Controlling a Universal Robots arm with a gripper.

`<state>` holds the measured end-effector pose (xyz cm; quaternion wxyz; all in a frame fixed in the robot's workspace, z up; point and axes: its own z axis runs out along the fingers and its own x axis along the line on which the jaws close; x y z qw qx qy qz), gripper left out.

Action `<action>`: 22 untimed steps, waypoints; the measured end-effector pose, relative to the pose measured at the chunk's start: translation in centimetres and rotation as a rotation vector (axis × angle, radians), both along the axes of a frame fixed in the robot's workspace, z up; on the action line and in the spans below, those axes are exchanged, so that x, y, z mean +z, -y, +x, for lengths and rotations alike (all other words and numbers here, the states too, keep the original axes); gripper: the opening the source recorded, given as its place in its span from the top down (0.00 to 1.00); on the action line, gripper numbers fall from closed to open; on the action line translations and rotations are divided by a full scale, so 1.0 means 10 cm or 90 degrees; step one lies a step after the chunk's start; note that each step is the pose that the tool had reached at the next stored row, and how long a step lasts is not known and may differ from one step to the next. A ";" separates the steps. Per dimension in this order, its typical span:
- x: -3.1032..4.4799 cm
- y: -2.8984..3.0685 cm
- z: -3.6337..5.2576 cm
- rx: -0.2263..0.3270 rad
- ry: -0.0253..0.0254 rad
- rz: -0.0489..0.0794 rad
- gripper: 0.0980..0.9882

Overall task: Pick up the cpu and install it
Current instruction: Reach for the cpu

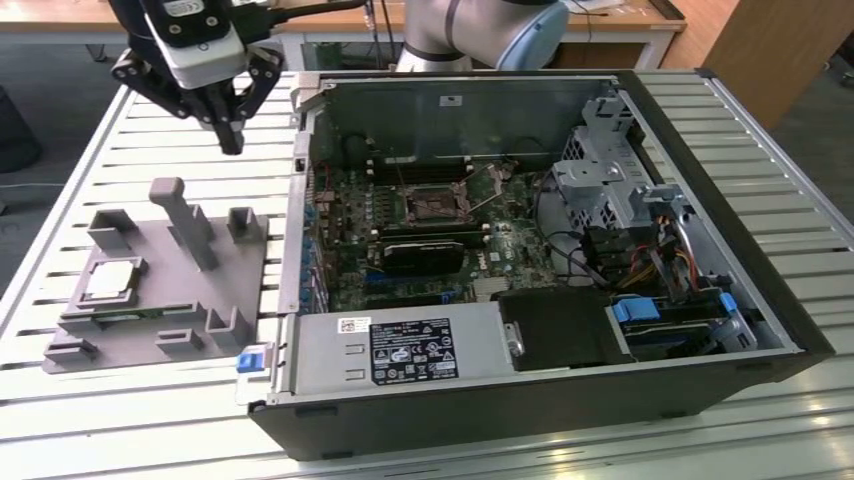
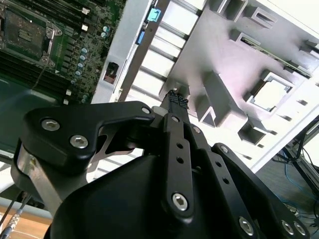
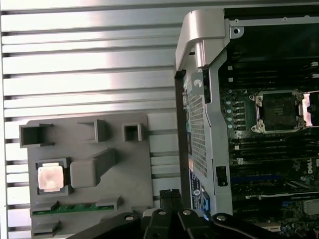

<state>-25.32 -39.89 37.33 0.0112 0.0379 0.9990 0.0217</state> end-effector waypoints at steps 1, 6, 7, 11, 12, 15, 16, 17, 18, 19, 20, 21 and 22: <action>-0.003 0.000 -0.006 0.000 0.0000 0.000 0.99; -0.010 0.000 -0.041 0.000 -0.0002 0.000 0.99; -0.012 0.000 -0.047 0.000 -0.0002 0.000 0.99; -0.018 0.000 -0.072 0.000 -0.0003 0.000 0.99; -0.019 0.000 -0.078 0.000 -0.0004 0.000 0.99; -0.024 0.000 -0.094 0.000 -0.0005 0.000 0.99; -0.026 0.000 -0.100 0.000 -0.0005 0.000 0.99; -0.027 0.000 -0.106 0.000 -0.0005 0.000 0.99; -0.028 0.000 -0.112 0.000 -0.0005 0.000 0.99; -0.030 0.000 -0.118 0.000 -0.0005 0.000 0.99; -0.032 0.000 -0.124 0.000 -0.0006 0.000 0.99; -0.034 0.000 -0.130 0.000 -0.0005 0.000 0.99; -0.035 0.000 -0.135 0.000 -0.0006 0.000 0.99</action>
